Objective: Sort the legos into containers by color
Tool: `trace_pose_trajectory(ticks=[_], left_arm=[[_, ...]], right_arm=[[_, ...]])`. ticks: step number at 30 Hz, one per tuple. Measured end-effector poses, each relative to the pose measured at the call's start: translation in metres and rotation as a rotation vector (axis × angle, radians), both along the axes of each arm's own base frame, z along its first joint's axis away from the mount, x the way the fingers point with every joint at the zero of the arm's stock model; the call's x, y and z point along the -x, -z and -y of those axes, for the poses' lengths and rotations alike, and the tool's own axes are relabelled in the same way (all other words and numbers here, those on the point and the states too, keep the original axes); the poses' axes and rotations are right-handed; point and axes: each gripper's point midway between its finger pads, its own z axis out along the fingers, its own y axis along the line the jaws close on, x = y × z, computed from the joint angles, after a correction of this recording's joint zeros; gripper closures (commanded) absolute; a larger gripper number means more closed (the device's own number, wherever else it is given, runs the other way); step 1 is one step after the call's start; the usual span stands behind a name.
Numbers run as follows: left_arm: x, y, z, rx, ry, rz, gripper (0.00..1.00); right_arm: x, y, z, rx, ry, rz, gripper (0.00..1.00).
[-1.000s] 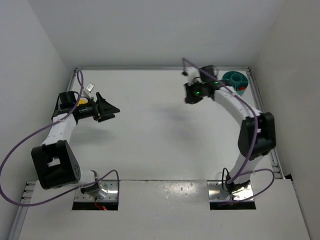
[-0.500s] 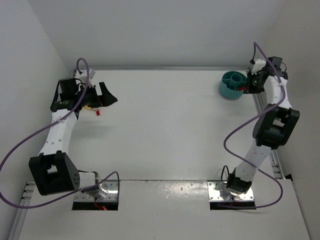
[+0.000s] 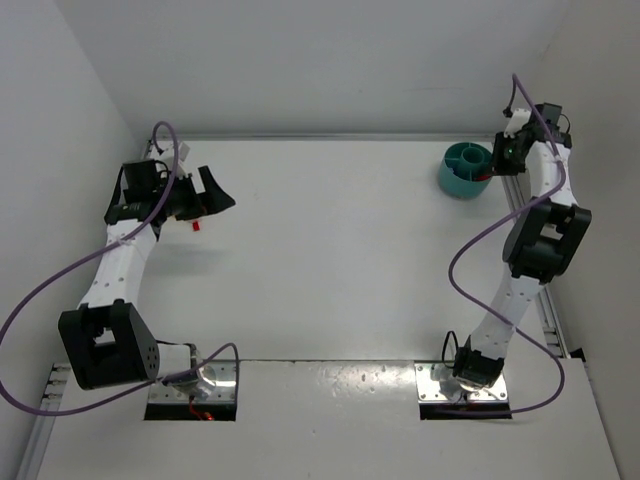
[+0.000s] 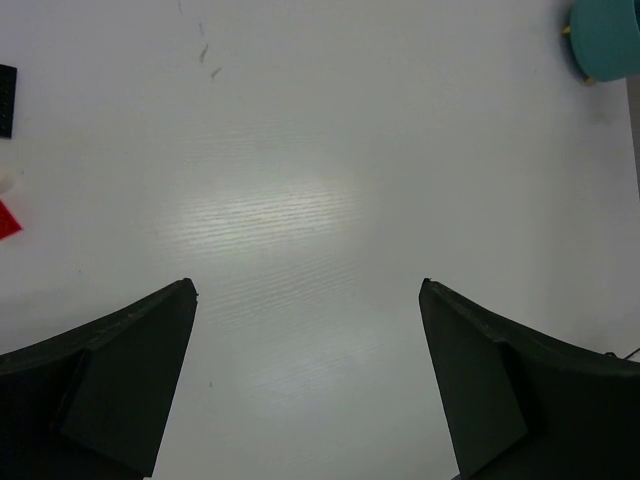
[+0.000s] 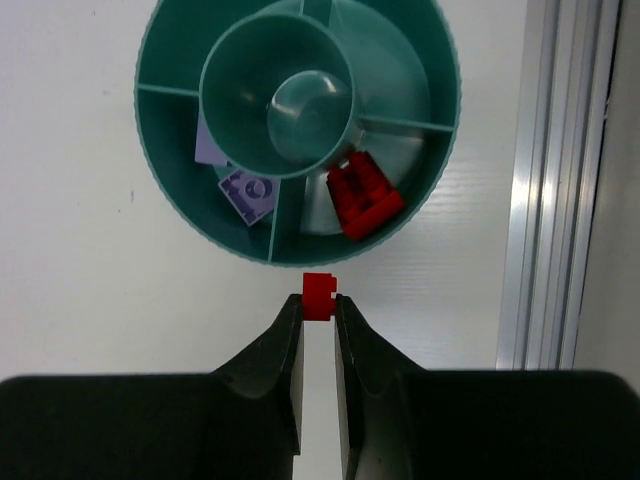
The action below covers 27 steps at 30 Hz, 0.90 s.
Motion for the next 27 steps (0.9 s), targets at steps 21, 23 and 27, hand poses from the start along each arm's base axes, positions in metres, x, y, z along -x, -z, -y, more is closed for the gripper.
trace_pose_trajectory(ticks=[21,23,27], left_arm=[[0.009,0.009,0.018,0.038,0.137,0.005,0.00],[0.012,0.013,0.020,0.042,0.151,-0.003,0.00],[0.015,0.016,0.022,0.038,0.163,-0.006,0.00]], right_arm=[[-0.032,0.018,0.004,0.001,0.065,0.004,0.70],[-0.033,0.017,0.004,0.004,0.071,0.010,0.65],[-0.037,0.012,0.003,0.007,0.077,0.022,0.63]])
